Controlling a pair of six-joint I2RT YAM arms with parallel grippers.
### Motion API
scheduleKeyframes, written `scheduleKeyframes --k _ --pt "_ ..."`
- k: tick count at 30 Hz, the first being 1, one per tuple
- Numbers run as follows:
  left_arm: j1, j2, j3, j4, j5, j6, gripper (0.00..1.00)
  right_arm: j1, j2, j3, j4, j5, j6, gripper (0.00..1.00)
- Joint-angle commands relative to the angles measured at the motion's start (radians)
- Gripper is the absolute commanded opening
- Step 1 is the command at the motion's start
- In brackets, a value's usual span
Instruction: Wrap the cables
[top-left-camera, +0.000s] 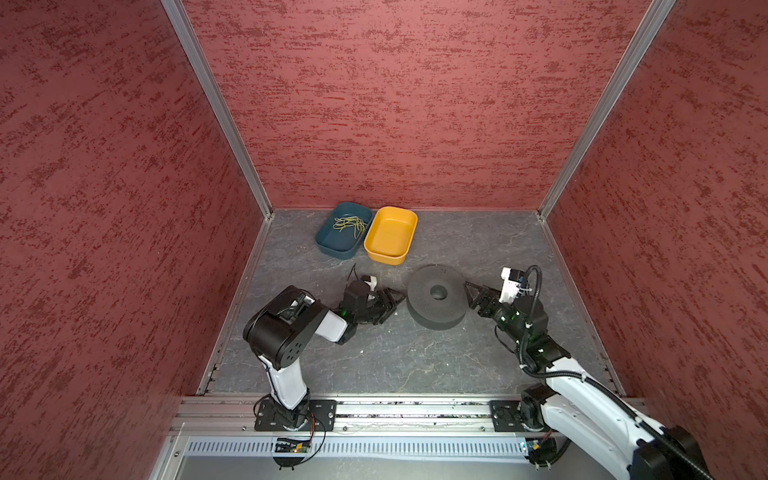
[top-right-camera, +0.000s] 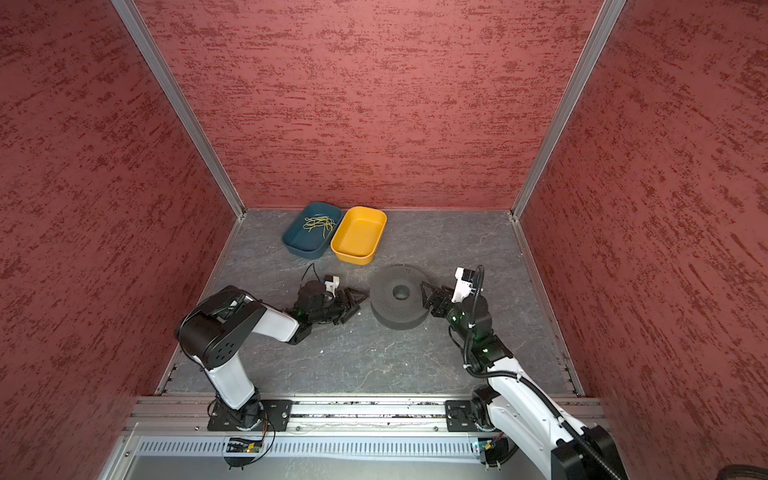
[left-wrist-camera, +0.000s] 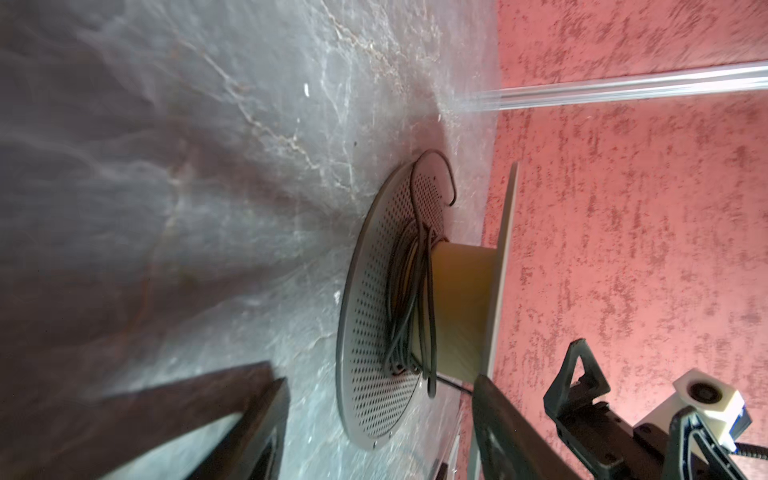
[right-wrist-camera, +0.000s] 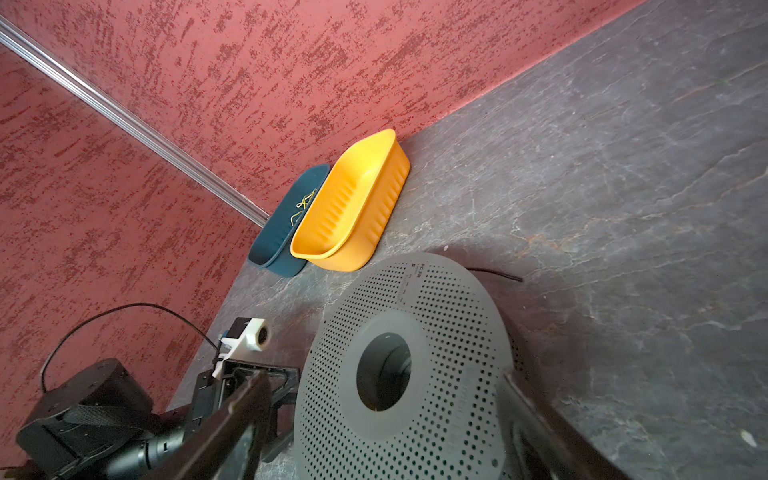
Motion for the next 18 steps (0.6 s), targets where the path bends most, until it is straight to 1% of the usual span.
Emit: scheduleKeyframes --k 1,5,8,11,12,13,15,17,18 --pt "0.024 -0.027 0.0 -0.149 0.017 0.068 0.71 -0.004 0.019 0.036 0.032 0.026 -0.031 0.86" --pt "0.055 -0.049 0.015 -0.246 0.061 0.107 0.71 -0.003 0.049 0.069 -0.005 0.052 -0.064 0.87" --pt "0.077 -0.114 0.028 -0.393 0.056 0.166 0.71 -0.003 0.091 0.119 -0.06 0.105 -0.127 0.9" --pt "0.086 -0.22 0.118 -0.673 -0.001 0.295 0.74 -0.006 0.157 0.179 -0.113 0.194 -0.194 0.98" --pt "0.087 -0.255 0.17 -0.79 -0.046 0.344 0.76 -0.009 0.182 0.196 -0.117 0.224 -0.215 0.98" --pt "0.092 -0.277 0.21 -0.867 -0.089 0.389 0.77 -0.012 0.204 0.21 -0.12 0.245 -0.234 0.98" --pt "0.12 -0.331 0.289 -1.025 -0.145 0.474 0.87 -0.02 0.249 0.237 -0.11 0.294 -0.285 0.98" --pt "0.155 -0.371 0.365 -1.13 -0.198 0.55 1.0 -0.028 0.285 0.248 -0.081 0.345 -0.335 0.98" --pt "0.171 -0.388 0.4 -1.177 -0.252 0.603 0.99 -0.034 0.3 0.248 -0.054 0.369 -0.364 0.98"
